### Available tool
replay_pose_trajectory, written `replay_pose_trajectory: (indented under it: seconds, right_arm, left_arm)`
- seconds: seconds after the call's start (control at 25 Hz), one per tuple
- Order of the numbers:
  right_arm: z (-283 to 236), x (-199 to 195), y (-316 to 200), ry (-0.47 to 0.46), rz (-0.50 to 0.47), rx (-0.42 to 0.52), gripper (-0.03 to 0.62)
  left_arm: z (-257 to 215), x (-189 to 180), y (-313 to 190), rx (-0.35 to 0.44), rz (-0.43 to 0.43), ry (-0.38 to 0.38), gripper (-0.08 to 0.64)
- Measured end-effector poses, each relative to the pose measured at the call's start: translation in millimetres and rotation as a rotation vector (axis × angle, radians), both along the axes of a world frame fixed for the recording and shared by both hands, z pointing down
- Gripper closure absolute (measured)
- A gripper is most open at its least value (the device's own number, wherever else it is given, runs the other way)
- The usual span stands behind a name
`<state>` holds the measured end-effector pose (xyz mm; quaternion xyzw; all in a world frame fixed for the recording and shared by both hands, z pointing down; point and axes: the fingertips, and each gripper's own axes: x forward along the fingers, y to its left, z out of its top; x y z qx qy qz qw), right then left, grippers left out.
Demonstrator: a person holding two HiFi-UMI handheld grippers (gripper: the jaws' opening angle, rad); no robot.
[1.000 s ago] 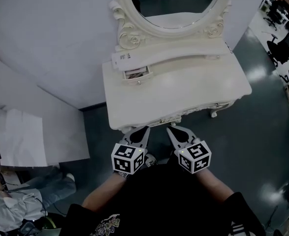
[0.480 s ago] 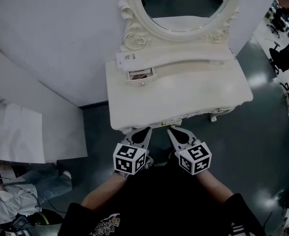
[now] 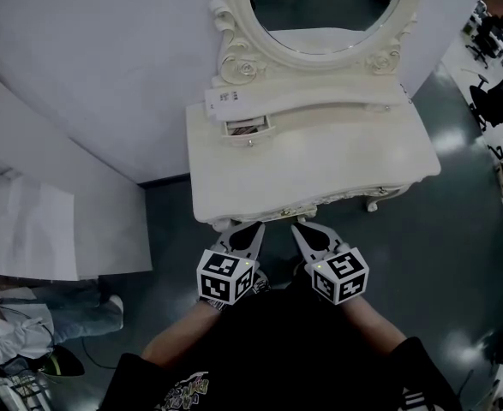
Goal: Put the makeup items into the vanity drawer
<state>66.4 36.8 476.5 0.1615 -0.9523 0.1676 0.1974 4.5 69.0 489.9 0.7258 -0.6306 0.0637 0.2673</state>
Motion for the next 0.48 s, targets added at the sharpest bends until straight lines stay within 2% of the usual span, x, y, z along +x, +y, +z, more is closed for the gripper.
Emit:
replay_pose_trajectory:
  seconds: [0.48]
  right_arm:
    - [0.2, 10.7, 9.8, -0.006, 0.016, 0.004, 0.563]
  left_arm:
    - [-1.2, 11.2, 5.7, 0.011, 0.021, -0.006, 0.552]
